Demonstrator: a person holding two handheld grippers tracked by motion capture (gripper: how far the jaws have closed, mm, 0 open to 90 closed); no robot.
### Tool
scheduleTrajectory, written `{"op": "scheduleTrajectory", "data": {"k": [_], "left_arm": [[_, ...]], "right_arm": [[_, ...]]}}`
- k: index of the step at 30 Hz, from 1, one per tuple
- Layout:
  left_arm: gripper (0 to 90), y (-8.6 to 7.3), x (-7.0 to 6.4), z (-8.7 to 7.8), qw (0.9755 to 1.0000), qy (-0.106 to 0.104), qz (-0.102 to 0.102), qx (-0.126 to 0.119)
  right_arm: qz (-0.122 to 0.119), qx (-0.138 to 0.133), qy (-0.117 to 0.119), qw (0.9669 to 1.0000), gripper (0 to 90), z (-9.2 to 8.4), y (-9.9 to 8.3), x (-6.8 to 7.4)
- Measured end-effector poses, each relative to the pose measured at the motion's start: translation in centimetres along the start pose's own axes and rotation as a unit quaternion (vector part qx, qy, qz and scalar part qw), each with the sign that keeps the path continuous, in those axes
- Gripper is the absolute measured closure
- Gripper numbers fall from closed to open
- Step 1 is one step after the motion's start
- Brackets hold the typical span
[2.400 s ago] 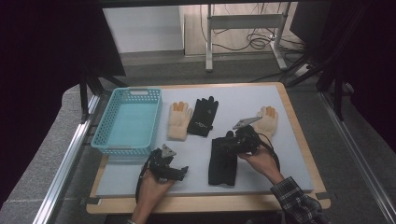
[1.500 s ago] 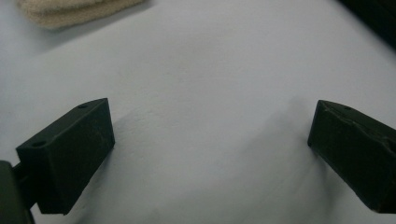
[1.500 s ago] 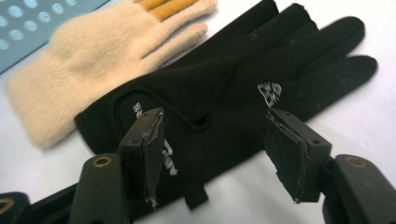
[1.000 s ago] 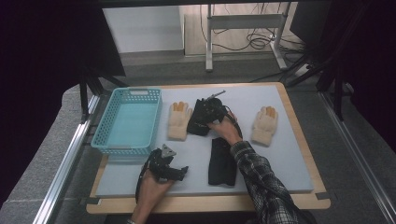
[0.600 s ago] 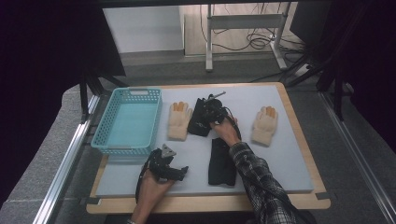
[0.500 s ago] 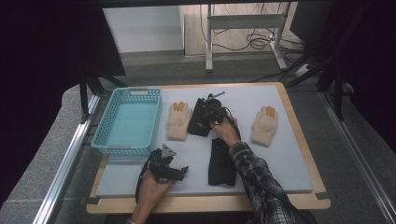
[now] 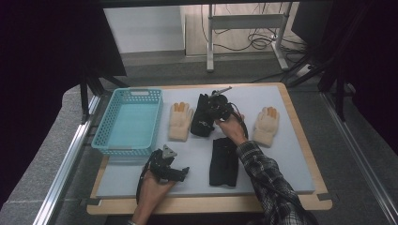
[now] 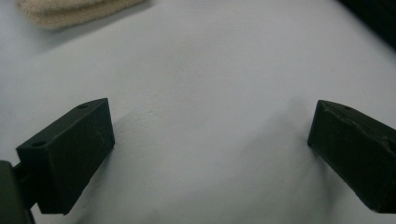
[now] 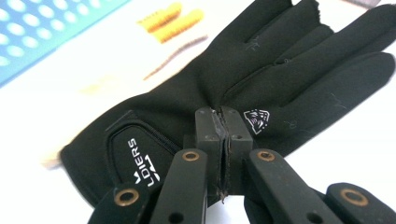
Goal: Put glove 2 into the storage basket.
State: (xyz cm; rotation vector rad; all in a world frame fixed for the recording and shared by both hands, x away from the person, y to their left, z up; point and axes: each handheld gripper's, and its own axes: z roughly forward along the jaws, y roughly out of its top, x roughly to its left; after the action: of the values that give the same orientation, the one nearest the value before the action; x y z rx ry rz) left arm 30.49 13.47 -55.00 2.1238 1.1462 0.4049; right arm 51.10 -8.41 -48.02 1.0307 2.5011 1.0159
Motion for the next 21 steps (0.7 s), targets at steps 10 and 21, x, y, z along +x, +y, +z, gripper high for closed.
{"op": "scheduleTrajectory", "data": {"k": [10, 21], "left_arm": [[0.8, 0.0, 0.0, 0.0, 1.0, 0.0, 0.001, 0.0], [0.8, 0.0, 0.0, 0.0, 1.0, 0.0, 0.001, -0.001]], "right_arm": [[-0.014, -0.017, 0.04, 0.999, 86.7, -5.3, 0.2, 1.3], [-0.03, -0.019, 0.063, 0.9974, 86.5, -11.9, -4.2, 3.1]]}}
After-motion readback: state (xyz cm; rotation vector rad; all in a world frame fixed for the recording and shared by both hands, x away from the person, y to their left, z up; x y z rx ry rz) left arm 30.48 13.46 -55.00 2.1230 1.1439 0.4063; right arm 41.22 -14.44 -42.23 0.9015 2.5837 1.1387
